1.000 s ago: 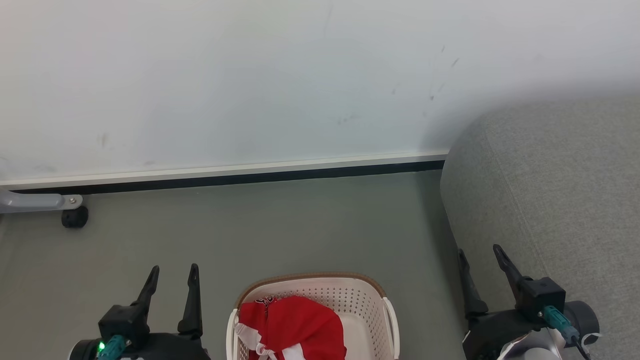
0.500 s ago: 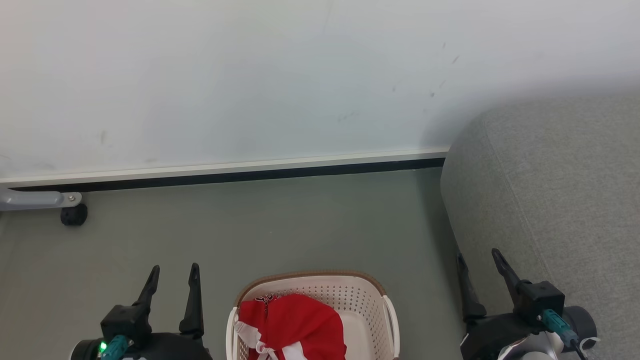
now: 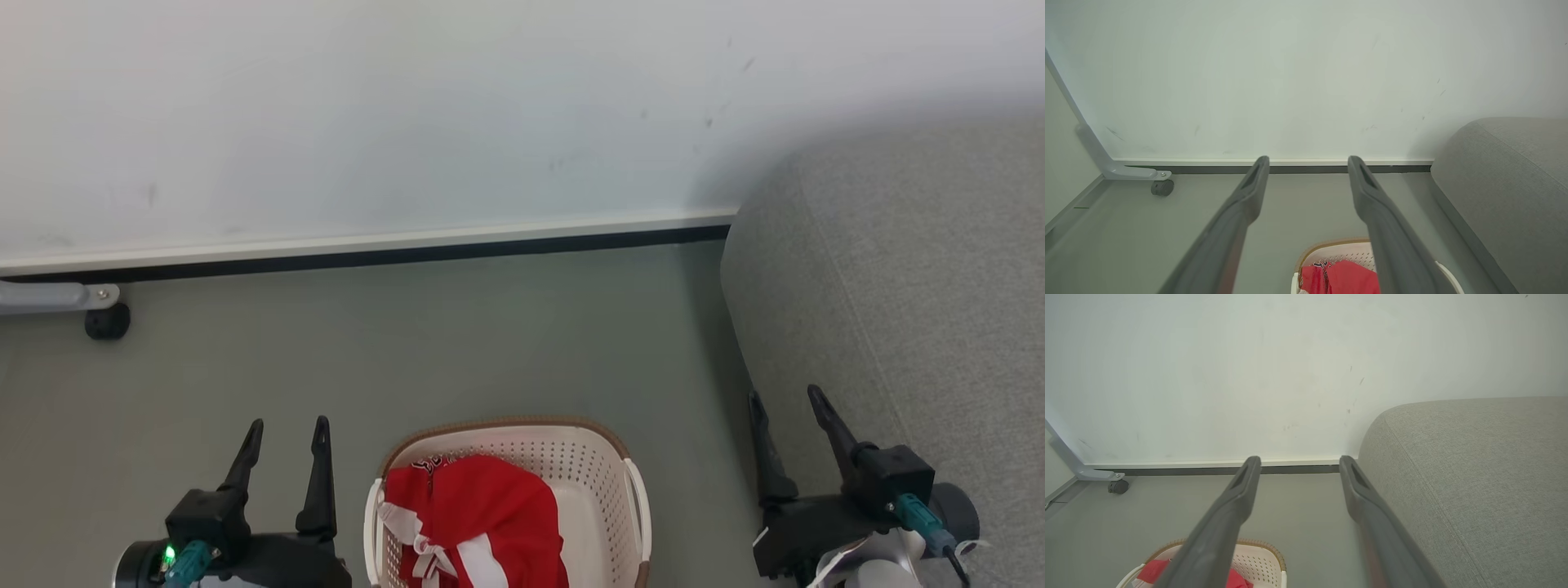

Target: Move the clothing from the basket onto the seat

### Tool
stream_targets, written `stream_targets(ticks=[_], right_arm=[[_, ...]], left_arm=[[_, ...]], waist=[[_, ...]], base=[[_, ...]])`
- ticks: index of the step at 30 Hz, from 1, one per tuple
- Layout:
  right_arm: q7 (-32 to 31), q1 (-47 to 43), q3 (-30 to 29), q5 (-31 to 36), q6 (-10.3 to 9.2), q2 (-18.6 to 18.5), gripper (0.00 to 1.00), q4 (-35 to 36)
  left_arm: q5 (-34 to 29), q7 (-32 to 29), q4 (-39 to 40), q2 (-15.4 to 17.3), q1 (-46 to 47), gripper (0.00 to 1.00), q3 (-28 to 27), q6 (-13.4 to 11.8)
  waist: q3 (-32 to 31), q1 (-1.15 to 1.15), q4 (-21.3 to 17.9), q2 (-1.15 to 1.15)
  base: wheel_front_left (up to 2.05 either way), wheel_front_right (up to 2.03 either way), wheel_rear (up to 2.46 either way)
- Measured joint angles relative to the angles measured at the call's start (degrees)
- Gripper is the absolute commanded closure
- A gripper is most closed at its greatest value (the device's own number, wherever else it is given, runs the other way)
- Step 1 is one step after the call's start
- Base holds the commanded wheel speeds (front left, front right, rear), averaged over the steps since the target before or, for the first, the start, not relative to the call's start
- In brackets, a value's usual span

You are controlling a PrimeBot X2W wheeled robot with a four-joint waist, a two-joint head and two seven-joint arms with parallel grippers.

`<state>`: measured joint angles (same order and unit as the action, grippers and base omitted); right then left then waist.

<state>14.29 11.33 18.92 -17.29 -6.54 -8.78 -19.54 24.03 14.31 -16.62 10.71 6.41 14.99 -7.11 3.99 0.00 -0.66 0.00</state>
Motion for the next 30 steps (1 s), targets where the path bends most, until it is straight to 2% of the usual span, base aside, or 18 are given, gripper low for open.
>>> stream_targets(ticks=[19,30], right_arm=[[0.26,8.55,-1.32,1.83,0.0,0.07,0.0,6.67],[0.42,14.73,-1.14,2.82,0.0,1.22,0.0,9.6]], left_arm=[[-2.56,-1.52,2.19,0.15,9.62,0.0,1.71,0.11],[-4.39,-4.02,-1.38,1.15,16.5,0.0,3.98,2.16]], waist=[[13.08,0.01,-1.58,0.01],[22.31,0.01,-3.18,0.01]], base=[[0.0,0.0,0.0],[0.0,0.0,0.0]])
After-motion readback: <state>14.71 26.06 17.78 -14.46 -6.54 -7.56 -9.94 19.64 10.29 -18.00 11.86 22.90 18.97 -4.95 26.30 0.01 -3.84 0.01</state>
